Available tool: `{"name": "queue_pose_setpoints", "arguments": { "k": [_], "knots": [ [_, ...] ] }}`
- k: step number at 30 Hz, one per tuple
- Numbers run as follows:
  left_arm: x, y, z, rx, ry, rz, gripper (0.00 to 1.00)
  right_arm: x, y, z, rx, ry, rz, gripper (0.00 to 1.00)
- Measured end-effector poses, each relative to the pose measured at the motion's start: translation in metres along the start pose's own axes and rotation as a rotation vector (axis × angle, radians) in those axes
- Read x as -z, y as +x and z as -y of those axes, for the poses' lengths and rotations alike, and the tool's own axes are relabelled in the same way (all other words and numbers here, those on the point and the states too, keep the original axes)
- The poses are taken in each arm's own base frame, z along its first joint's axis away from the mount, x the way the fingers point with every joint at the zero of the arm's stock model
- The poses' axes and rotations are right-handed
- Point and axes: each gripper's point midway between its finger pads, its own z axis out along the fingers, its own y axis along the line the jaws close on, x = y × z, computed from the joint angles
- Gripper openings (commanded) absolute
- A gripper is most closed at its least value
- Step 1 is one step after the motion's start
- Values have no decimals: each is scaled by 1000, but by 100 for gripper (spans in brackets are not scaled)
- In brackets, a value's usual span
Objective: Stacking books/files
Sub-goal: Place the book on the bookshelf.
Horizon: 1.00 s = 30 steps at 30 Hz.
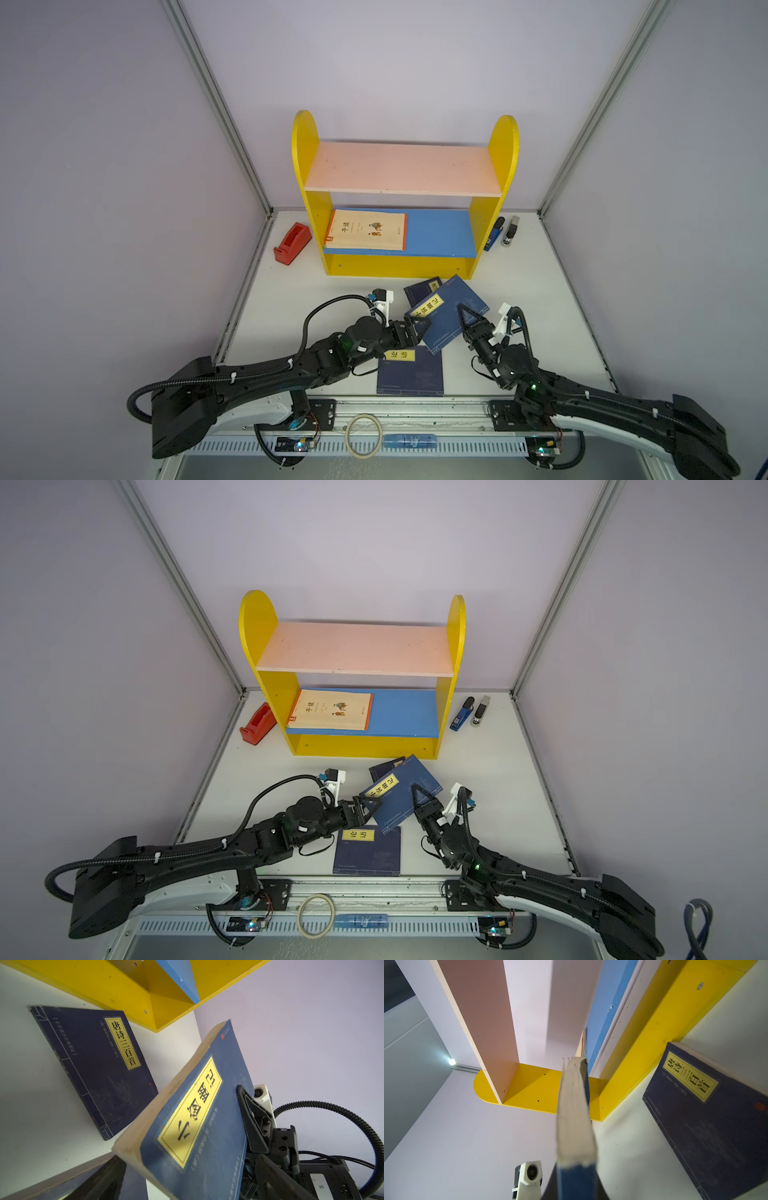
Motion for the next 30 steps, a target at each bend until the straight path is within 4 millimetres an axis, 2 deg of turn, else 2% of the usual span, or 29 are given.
{"name": "queue_pose_setpoints", "arguments": {
  "k": [15,24,30],
  "knots": [
    [-7,-1,4,33,30,11,100,-4,8,-14,30,-51,-35,0],
    [-9,1,1,52,38,12,100,3,0,-41,51,-136,-20,0],
    [-8,-1,4,53,50,18,100,4,-2,-37,62,-122,-13,0]
  ]
}}
